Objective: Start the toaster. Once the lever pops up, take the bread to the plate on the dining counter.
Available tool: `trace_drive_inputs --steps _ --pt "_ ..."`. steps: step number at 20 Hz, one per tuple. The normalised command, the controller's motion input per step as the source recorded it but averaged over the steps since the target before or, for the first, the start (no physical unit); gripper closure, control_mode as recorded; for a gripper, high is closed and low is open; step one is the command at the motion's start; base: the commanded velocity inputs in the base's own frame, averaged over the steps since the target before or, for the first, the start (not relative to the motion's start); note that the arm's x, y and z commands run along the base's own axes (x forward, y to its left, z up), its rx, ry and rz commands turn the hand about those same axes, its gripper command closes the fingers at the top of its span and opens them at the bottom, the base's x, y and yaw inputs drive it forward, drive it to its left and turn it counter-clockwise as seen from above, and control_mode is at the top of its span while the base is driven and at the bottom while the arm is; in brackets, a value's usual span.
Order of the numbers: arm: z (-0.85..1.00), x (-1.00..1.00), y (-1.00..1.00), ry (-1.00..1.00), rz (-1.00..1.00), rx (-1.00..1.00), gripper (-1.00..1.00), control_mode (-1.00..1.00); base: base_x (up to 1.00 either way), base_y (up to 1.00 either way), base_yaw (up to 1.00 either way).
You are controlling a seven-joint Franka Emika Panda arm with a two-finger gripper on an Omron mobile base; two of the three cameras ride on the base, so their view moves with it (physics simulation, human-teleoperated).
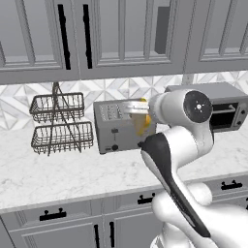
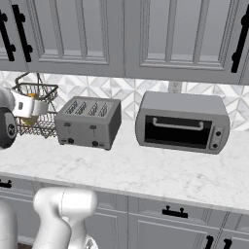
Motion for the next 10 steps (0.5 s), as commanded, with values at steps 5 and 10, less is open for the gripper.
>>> trace_drive_inputs --steps 5,10 --pt "-0.17 -0.85 -0.13 0.05 0.00 -0.09 1.00 -1.00 0.00 0.00 0.00" --pt "-0.06 -0.26 -0.27 0.08 0.00 -0.07 1.00 -1.00 0.00 0.00 0.00"
